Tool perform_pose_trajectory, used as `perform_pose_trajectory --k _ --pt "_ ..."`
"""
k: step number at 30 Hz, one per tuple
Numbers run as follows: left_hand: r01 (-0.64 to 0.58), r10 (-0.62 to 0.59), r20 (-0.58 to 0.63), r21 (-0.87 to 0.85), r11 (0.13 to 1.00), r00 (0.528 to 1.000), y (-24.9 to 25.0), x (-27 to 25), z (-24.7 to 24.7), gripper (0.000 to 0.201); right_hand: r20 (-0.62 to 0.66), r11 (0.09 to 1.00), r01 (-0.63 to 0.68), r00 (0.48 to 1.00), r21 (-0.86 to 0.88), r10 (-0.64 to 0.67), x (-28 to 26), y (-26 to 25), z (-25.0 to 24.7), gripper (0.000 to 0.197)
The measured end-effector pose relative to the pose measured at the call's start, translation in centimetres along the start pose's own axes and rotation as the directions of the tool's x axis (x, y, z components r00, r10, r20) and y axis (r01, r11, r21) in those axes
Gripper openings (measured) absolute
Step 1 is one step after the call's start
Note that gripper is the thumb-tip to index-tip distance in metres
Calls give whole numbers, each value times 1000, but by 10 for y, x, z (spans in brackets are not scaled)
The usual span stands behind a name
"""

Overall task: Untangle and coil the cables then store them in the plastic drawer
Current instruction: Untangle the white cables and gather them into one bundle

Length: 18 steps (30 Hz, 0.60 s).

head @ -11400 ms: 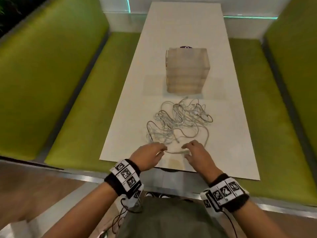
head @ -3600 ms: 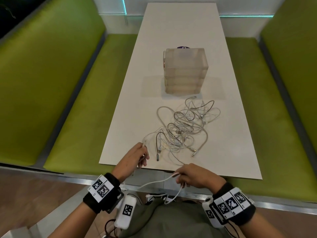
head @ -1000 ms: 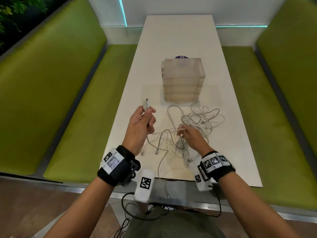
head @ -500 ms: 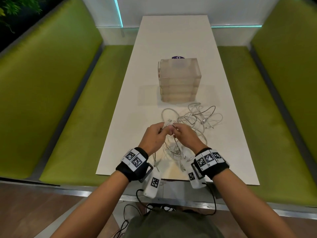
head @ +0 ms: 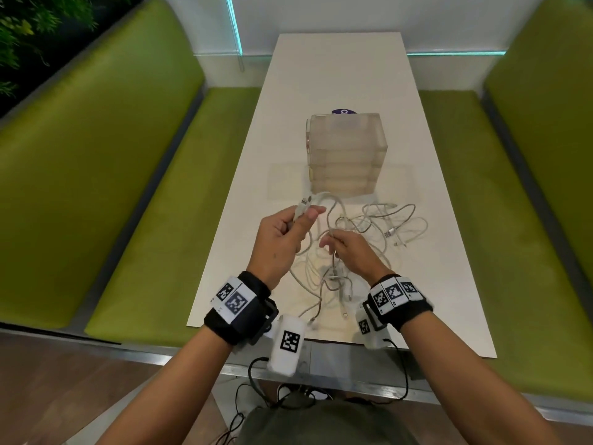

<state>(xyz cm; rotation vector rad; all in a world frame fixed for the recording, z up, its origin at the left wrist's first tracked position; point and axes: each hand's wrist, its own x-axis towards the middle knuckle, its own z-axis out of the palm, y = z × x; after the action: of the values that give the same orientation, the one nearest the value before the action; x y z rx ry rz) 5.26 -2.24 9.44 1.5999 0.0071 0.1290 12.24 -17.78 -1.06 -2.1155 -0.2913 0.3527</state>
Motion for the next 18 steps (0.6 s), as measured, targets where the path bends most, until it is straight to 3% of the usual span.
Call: perform_pose_trajectory --k 4,7,11,14,16,18 --pt "8 -22 52 257 966 998 -36 15 7 22 -37 997 74 997 21 -73 -4 -17 5 20" --pt "29 -94 104 501 865 990 -58 23 14 30 -17 996 77 997 -37 -77 -5 -22 8 21" --pt "-36 -39 113 599 800 993 -61 28 20 22 -42 971 177 982 -161 -186 -5 -21 3 20" --pt "-109 -26 170 736 668 985 -61 31 15 22 -46 963 197 977 -182 -208 -7 -22 -1 19" --pt "-110 -86 182 842 529 979 -65 34 8 24 -57 965 208 974 -160 -220 -5 -18 -4 18" --pt "-97 -162 192 881 463 968 -64 33 2 26 -43 963 205 976 -176 -215 0 -15 -4 18"
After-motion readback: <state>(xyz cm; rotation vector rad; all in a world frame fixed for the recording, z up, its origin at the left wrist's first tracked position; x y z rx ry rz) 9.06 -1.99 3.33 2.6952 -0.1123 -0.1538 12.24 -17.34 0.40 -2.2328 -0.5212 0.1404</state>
